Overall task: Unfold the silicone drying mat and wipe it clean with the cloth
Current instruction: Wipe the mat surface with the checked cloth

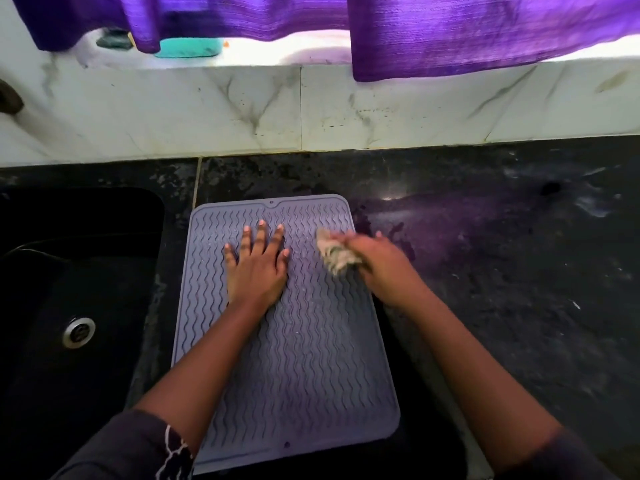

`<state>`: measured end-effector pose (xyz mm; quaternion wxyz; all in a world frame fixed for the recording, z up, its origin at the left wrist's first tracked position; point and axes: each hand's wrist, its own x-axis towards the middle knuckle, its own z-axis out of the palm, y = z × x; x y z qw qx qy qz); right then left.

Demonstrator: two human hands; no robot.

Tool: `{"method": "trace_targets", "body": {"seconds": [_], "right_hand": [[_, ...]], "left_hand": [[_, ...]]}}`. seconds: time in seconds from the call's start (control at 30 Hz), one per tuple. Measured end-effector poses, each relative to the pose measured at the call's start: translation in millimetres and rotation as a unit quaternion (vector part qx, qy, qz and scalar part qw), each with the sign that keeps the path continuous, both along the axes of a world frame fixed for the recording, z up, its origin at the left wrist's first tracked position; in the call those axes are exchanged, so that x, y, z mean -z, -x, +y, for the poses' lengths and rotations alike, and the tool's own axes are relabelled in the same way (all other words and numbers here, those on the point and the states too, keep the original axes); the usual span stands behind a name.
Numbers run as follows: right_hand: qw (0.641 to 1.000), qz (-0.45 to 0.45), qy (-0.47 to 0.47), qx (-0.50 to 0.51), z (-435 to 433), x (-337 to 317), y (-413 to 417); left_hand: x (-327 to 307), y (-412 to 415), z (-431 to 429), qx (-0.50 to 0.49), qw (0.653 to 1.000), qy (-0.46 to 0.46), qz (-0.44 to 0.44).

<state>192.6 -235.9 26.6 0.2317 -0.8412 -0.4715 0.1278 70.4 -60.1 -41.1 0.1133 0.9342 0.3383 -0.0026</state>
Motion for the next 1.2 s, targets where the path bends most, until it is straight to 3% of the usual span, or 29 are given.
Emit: {"method": "trace_targets", "body": {"seconds": [0.07, 0.17, 0.37, 0.5, 0.6, 0.67, 0.77, 1.1, 1.2], "right_hand": [[0.998, -0.054, -0.023, 0.021, 24, 3, -23], [0.990, -0.101, 0.099, -0.017, 47, 13, -32], [0.976, -0.117, 0.181, -0.018, -13, 23, 21], [0.985, -0.085, 0.150, -0.020, -28, -5, 20], [0.987, -0.136, 0.089, 0.015, -6, -15, -11], [0.981, -0.155, 0.114, -0.009, 14, -8, -33], [0.976, -0.119, 0.173, -0.058, 24, 7, -41], [0.968, -0.031, 0.228, -0.101, -55, -13, 19], [0.992, -0.010, 0.124, -0.015, -27, -25, -1]], "left_hand": [[0, 0, -1, -0.002, 1.000, 0.001, 0.001], [-1, 1, -1, -0.003, 1.000, 0.001, -0.003], [0, 0, -1, -0.008, 1.000, 0.000, -0.007], [0, 0, -1, -0.009, 1.000, -0.002, -0.004], [0, 0, -2, -0.009, 1.000, -0.001, -0.002], [1, 0, -1, -0.009, 1.000, -0.001, -0.005], [2, 0, -1, -0.012, 1.000, -0.002, -0.010], [1, 0, -1, -0.009, 1.000, 0.000, -0.008], [0, 0, -2, -0.007, 1.000, -0.001, -0.007]]}}
